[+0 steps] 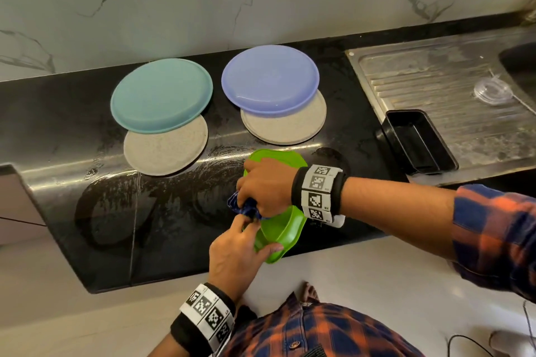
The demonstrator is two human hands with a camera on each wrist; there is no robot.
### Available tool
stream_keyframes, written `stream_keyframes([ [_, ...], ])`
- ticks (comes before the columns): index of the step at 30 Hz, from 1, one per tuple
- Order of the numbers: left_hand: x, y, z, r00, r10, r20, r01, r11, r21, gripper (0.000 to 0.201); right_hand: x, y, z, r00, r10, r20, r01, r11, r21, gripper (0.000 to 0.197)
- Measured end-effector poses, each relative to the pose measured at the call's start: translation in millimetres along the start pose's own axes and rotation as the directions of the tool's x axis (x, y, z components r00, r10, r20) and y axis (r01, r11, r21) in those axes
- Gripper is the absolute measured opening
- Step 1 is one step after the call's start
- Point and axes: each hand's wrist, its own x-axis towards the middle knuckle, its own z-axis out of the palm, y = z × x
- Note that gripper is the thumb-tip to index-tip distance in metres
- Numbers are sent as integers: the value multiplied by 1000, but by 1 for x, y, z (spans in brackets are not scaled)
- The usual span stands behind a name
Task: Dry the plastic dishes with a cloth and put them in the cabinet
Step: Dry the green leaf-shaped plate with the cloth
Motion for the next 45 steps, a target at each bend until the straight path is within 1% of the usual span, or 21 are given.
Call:
stream_keyframes([
  [1, 0, 0, 0, 1000, -1, 3, 1, 1000, 6, 68, 2, 2, -2, 1000, 18, 2, -18, 1000, 3, 41],
  [3, -1, 0, -1, 1000, -8, 4, 8, 1000, 28, 73, 7, 19, -9, 991, 130, -2, -130, 991, 34, 41],
  [5, -2, -1, -1, 1000, -14, -2, 14, 999, 48, 77, 12, 43, -16, 961, 275, 2, -275, 959, 68, 39],
  [6, -2, -1, -1, 1000, -19, -2, 19, 998, 52, 78, 13, 54, -17, 943, 331, 19, -331, 936, 117, 40],
  [8, -2, -1, -1, 999, -31, 10, 30, 998, 57, 78, 12, 61, -16, 919, 392, 37, -391, 897, 207, 41],
  [9, -2, -1, -2, 999, -31, 14, 30, 998, 61, 78, 11, 57, -14, 919, 393, 37, -392, 899, 196, 41],
  [11, -1, 1, -3, 1000, -24, 16, 23, 997, 70, 76, 6, 39, -10, 941, 338, 30, -339, 937, 84, 41],
  [14, 0, 1, -3, 1000, -13, 6, 13, 997, 74, 71, -6, 0, 2, 985, 171, -35, -170, 985, 23, 43],
  [16, 0, 1, -3, 1000, -13, 11, 12, 997, 79, 67, -16, -18, 14, 994, 76, -81, -79, 997, -22, 39],
  [18, 0, 1, -2, 1000, -11, 20, 9, 996, 91, 67, -18, -21, 22, 992, 73, -101, -76, 997, -33, 39],
  [20, 0, 1, -2, 1000, -12, 27, 9, 994, 110, 71, -14, -9, 21, 983, 143, -116, -143, 990, 7, 41],
  [22, 1, 0, -3, 999, -19, 34, 15, 990, 138, 75, -5, 13, 12, 952, 277, -128, -269, 960, 78, 41],
  [24, 1, 1, -4, 999, -30, 42, 23, 987, 156, 77, -3, 39, 5, 912, 398, -99, -377, 908, 182, 40],
  [27, 0, 3, -6, 997, -42, 66, 31, 986, 161, 76, -14, 62, 16, 873, 478, -94, -411, 827, 384, 40],
  [29, 0, 5, -7, 996, -45, 73, 33, 986, 161, 74, -26, 62, 34, 840, 531, -111, -445, 792, 419, 44],
  [31, 0, 6, -8, 996, -43, 84, 30, 988, 153, 72, -38, 58, 53, 783, 608, -128, -498, 738, 455, 45],
  [35, 0, 4, -7, 994, -20, 112, 3, 989, 148, 71, -61, 41, 76, 631, 758, -166, -564, 595, 572, 50],
  [37, 0, 4, -8, 994, -5, 108, -12, 987, 159, 72, -66, 23, 83, 565, 806, -178, -611, 553, 567, 53],
  [38, 0, 4, -8, 994, -3, 105, -14, 986, 165, 71, -68, 13, 84, 543, 819, -187, -635, 545, 547, 54],
  [41, -1, 4, -6, 995, -5, 97, -13, 983, 182, 69, -74, -15, 89, 515, 833, -204, -657, 536, 531, 58],
  [45, -5, 4, -1, 998, 4, 68, -14, 989, 145, 72, -86, -50, 97, 523, 828, -201, -635, 536, 557, 60],
])
